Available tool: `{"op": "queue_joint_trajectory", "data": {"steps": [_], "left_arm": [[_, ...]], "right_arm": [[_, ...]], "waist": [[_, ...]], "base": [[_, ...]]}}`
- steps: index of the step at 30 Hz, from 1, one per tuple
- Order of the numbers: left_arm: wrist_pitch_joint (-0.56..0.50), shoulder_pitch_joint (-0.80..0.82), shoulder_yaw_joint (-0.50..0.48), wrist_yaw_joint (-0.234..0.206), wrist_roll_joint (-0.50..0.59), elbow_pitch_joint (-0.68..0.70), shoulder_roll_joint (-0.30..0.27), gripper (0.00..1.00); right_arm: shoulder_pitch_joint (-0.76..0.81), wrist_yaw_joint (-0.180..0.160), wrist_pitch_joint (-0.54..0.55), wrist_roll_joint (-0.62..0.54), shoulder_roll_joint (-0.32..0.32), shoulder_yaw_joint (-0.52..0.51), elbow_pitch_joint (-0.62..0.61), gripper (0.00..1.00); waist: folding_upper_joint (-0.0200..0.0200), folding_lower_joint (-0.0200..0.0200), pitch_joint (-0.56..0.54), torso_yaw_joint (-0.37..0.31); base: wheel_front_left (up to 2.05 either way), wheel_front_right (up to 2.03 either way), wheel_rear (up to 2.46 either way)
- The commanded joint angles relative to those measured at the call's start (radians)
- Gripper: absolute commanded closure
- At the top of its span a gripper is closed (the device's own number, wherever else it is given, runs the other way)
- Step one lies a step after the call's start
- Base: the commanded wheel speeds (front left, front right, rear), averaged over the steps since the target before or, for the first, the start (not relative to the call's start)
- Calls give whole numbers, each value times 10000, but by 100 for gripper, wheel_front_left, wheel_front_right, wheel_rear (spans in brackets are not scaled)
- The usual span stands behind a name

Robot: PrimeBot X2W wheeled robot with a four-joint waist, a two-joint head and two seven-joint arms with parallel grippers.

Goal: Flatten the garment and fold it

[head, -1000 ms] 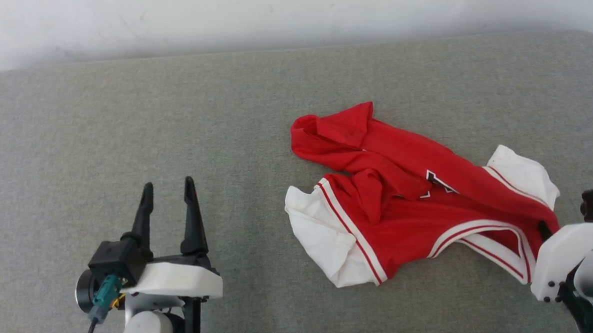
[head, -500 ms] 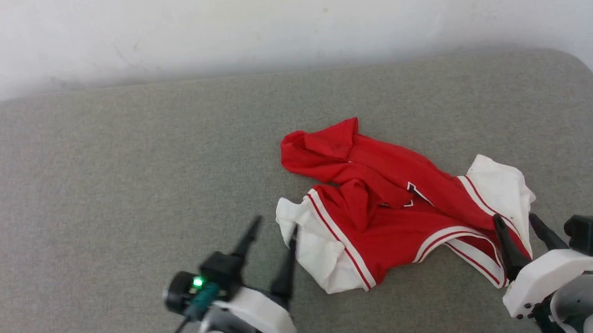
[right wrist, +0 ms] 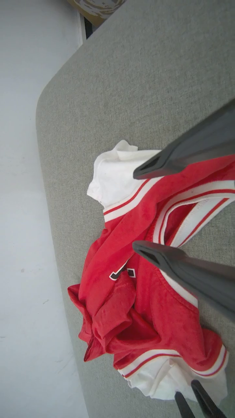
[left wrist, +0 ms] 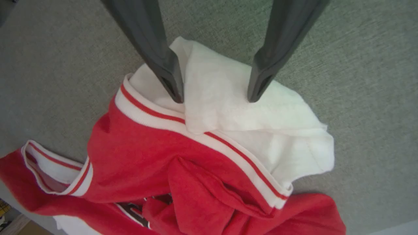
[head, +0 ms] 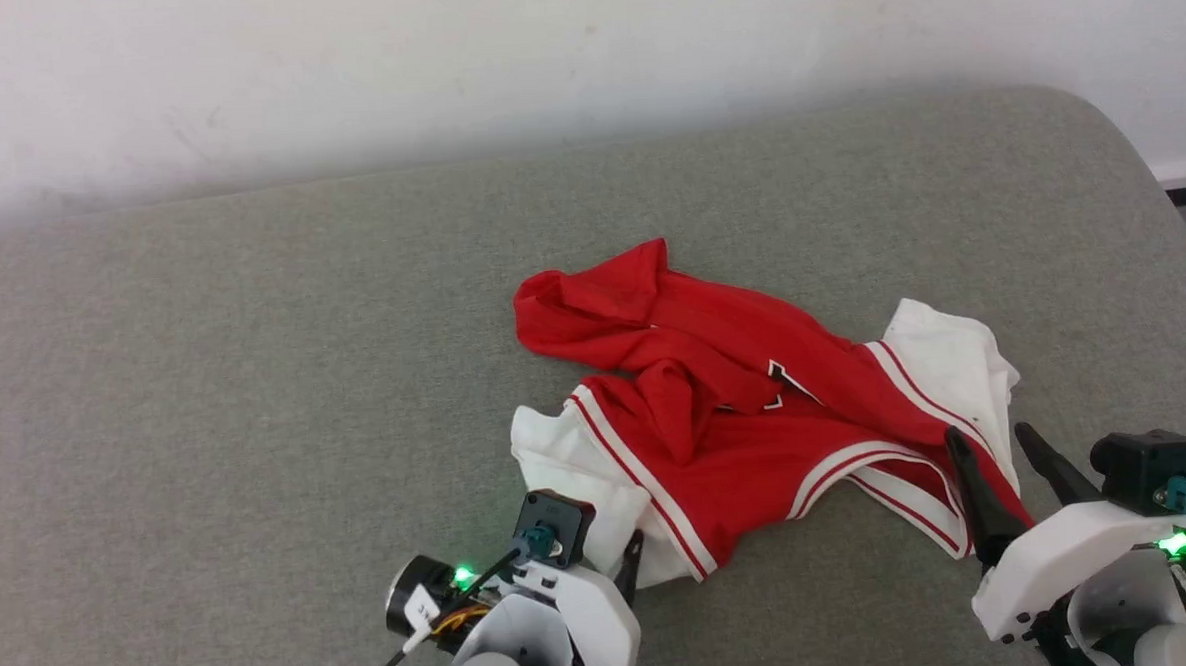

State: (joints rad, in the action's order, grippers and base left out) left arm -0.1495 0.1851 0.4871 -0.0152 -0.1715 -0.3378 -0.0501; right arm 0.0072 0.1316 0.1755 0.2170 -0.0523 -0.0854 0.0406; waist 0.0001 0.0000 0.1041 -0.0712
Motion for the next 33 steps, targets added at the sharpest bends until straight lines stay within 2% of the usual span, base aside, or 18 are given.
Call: {"op": "queue_joint_trajectory", "data": {"steps": [1,4,5,6,7,8,13,19,24,29,33], "left_arm": [[-376,243,-6,-209,198,-310,-60,0],[-1079,368,-79,-397,169,-677,-106,0],[-1360,388,-79,-403,151,-789,-152,20],[-1616,388,-103,-396,88,-871,-181,57],[-1798,388,-143,-402,24,-903,-210,75],[-1911,390,-183,-421,-19,-893,-249,100],[-1834,177,-719,-651,-552,-499,-282,100],[-757,-397,-1753,-1165,-1189,434,-447,100],[44,-1008,-2739,-1601,-1705,1224,-677,100],[772,-1361,-3493,-1863,-2031,1481,-868,100],[1013,-1408,-3778,-1889,-2271,1385,-890,100]], "right_arm": [[65,-9,0,74,20,70,-61,0],[19,-9,-3,139,20,137,-65,0],[2,-9,-11,154,20,145,-65,0],[-12,-9,-23,167,20,144,-60,0],[-22,-9,-31,174,20,142,-59,0],[-34,-9,-38,183,20,142,-56,0],[-42,-9,-79,260,20,109,-22,0],[-120,-9,-235,197,20,-11,-82,0],[-202,-9,-847,-12,20,-221,-14,0],[-429,-9,-990,-310,20,-662,644,0],[-873,-9,-172,-353,20,-1059,1624,0]], "waist": [[-1,0,127,-147],[-1,0,238,-236],[-1,0,274,-250],[-1,0,295,-257],[-1,0,325,-262],[-1,0,347,-262],[-1,0,406,-168],[-1,0,328,77],[-1,0,289,380],[-1,0,331,594],[-1,0,441,715]], "base": [[0,0,0],[0,0,0],[0,0,0],[0,0,0],[0,0,0],[0,0,0],[0,0,0],[0,0,0],[0,0,0],[0,0,0],[0,0,0]]}}
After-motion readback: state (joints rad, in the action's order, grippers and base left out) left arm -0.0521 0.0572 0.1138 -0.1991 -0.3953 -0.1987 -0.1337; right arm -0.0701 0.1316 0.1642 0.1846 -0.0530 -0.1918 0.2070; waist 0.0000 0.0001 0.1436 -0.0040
